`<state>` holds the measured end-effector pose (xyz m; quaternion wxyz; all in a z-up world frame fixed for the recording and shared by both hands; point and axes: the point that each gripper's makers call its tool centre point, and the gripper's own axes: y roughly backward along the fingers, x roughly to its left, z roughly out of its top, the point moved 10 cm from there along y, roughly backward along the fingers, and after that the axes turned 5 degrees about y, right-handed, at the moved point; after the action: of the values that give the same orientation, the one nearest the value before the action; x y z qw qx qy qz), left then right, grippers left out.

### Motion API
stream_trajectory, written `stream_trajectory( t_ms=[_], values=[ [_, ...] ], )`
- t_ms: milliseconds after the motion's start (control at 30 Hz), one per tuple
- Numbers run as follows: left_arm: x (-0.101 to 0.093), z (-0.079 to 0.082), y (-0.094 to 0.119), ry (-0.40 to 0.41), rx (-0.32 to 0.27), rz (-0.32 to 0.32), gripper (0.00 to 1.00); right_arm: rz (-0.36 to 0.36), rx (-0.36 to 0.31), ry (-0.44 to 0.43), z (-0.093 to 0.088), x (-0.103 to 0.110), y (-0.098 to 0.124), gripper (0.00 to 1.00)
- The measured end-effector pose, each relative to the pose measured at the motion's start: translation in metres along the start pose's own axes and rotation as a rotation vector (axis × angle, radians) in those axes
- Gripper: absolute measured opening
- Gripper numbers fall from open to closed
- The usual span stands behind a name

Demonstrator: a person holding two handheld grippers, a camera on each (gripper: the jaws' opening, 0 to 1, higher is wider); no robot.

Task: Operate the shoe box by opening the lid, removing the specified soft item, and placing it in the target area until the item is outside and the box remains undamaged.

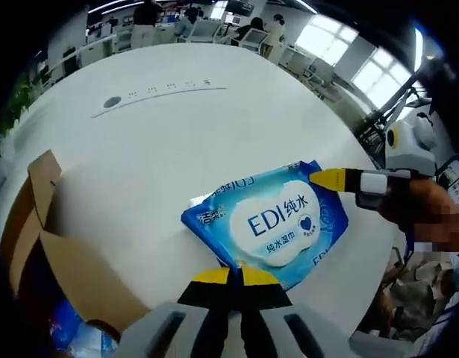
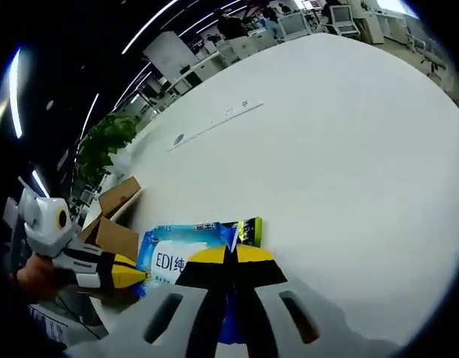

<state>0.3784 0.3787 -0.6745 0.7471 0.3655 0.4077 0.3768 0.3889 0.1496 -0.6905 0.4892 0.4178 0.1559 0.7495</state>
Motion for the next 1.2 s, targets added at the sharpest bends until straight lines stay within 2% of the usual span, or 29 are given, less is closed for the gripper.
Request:
stream_trajectory(
  t_ms=[233,300,367,567,833,1067,1200],
  values=[
    [0.001,0.000,0.004,-0.058,-0.023,0.007,0.04,-0.011,0.006,0.021,-0.002,-0.001,0.000,0.02],
    [0.004,0.002,0.008,-0.102,-0.044,0.024,0.08,-0.028,0.001,0.044,-0.002,0.000,0.003,0.03],
    [0.005,0.003,0.012,-0.111,-0.048,0.037,0.12,-0.037,-0.006,0.067,-0.001,0.001,0.004,0.05],
    [0.013,0.003,0.026,-0.091,-0.080,0.038,0.14,-0.076,-0.026,0.081,0.005,-0.003,0.014,0.12],
    [0.023,-0.001,0.040,-0.083,-0.122,0.056,0.17,-0.087,-0.047,0.108,0.010,0.001,0.029,0.12],
    [0.025,-0.001,0.060,-0.058,-0.204,0.028,0.18,-0.079,-0.066,0.138,0.012,0.017,0.037,0.16],
    [0.029,0.000,0.074,-0.044,-0.271,0.008,0.22,-0.056,-0.075,0.144,0.014,0.028,0.040,0.21]
  ],
)
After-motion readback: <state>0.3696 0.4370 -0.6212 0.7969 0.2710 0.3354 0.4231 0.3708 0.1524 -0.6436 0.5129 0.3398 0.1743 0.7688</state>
